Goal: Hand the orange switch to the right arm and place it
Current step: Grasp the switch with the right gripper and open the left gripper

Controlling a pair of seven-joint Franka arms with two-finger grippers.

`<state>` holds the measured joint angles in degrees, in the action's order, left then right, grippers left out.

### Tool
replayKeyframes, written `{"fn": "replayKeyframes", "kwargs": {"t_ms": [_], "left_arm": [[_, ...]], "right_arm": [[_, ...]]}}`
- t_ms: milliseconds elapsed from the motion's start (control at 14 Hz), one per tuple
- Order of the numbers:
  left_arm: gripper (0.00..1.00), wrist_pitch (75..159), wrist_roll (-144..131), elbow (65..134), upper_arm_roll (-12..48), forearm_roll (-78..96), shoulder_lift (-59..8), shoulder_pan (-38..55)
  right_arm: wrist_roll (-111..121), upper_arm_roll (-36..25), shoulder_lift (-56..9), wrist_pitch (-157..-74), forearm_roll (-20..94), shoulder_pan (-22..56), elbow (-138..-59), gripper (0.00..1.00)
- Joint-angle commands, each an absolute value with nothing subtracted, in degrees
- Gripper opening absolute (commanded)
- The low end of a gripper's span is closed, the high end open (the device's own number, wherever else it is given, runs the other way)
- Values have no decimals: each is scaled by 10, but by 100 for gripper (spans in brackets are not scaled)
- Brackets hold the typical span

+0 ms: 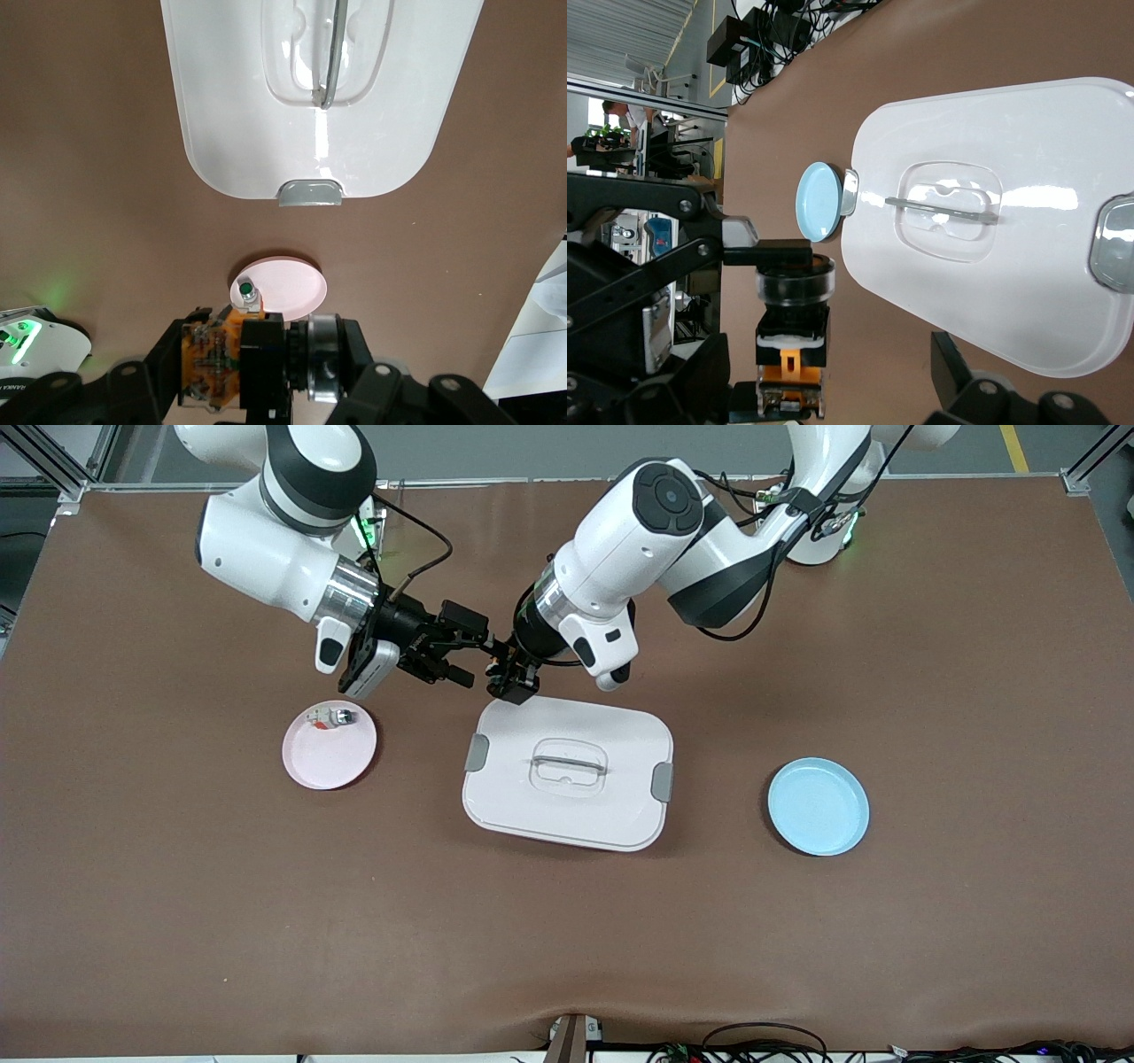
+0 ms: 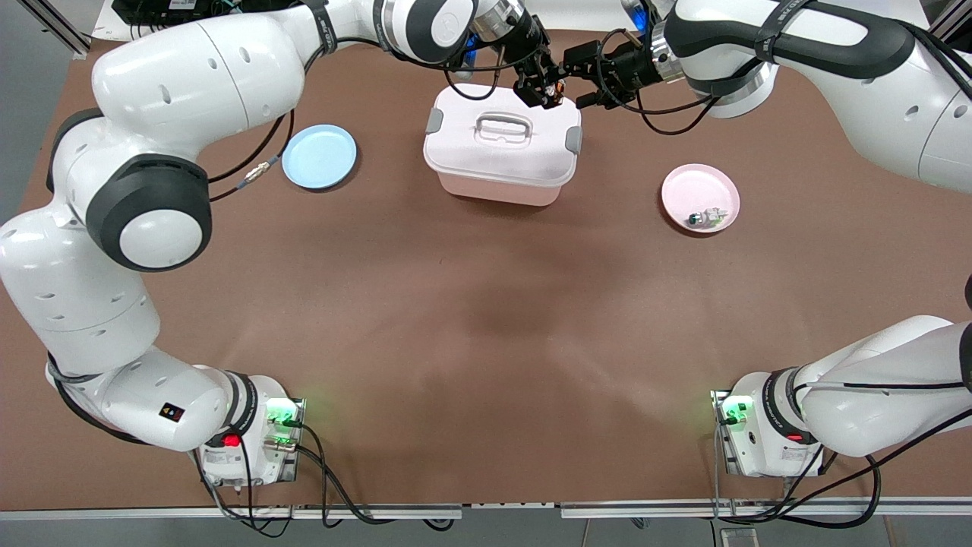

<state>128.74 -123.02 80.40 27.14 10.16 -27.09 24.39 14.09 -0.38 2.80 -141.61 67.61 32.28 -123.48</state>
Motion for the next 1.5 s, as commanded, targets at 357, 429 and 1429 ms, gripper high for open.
{"fn": "replayKeyframes", "kwargs": {"t_ms": [357,429,1429], "left_arm": [[0,1274,-1237,785,271,112,-280,249],[0,1275,-1237,785,271,112,-280,249],[100,1218,-1205,759,266,82,-270,238]], "right_arm": [[131,-9,35,-1466,715,368,-1244,0],[116,-9,34,-1466,715,369,-1239,0],[123,-11,15,-1463,699,374,-1218,0]]}}
